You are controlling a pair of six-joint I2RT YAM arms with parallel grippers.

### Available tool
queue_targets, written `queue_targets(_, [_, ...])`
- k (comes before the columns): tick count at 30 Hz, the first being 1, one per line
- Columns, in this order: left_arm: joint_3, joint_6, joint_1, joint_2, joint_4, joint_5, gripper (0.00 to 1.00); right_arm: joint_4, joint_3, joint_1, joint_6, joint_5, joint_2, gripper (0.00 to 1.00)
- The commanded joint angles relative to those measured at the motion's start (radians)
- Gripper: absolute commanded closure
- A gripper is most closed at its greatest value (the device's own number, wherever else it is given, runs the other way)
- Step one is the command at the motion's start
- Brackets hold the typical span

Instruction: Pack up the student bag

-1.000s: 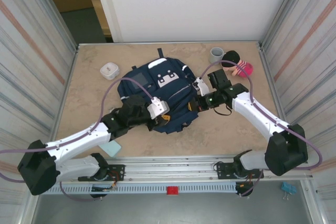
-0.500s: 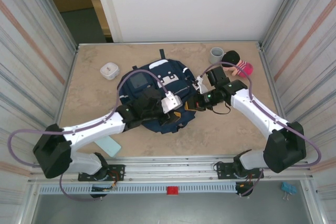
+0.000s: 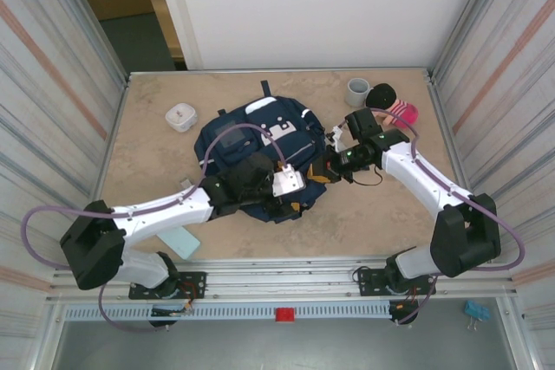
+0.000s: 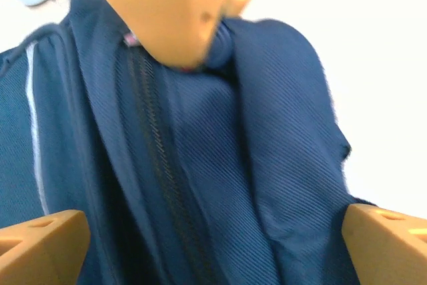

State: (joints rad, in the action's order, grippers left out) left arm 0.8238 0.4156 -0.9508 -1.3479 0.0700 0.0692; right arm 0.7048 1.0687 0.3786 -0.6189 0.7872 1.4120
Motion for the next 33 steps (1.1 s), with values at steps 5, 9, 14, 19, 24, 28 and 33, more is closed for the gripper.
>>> queue_targets(5, [-0.122, -0.112, 0.018, 0.121, -0.152, 0.018, 0.01, -0.07, 0.005, 0.023, -0.056, 0.083, -0.05, 1.0])
queue_targets(9, [-0.133, -0.183, 0.028, 0.133, -0.226, 0.049, 0.01, -0.146, -0.039, 0.026, -0.144, 0.077, -0.075, 1.0])
queue_targets(14, [-0.133, -0.225, 0.007, 0.177, -0.329, 0.089, 0.06, -0.16, -0.042, 0.029, -0.183, 0.003, -0.072, 1.0])
queue_targets(19, [-0.132, -0.133, -0.018, 0.198, -0.309, 0.127, 0.12, -0.18, -0.033, 0.047, -0.214, -0.011, -0.073, 1.0])
queue_targets(24, [-0.105, -0.079, -0.028, 0.137, -0.258, 0.138, 0.24, -0.195, -0.041, 0.071, -0.241, -0.018, -0.089, 1.0])
queue_targets(28, [-0.085, -0.077, -0.041, 0.059, -0.233, 0.081, 0.35, -0.199, -0.046, 0.075, -0.253, -0.019, -0.109, 1.0])
queue_targets(33, [-0.099, -0.034, -0.067, 0.035, -0.232, 0.122, 0.74, -0.142, -0.047, 0.062, -0.206, -0.071, -0.111, 1.0])
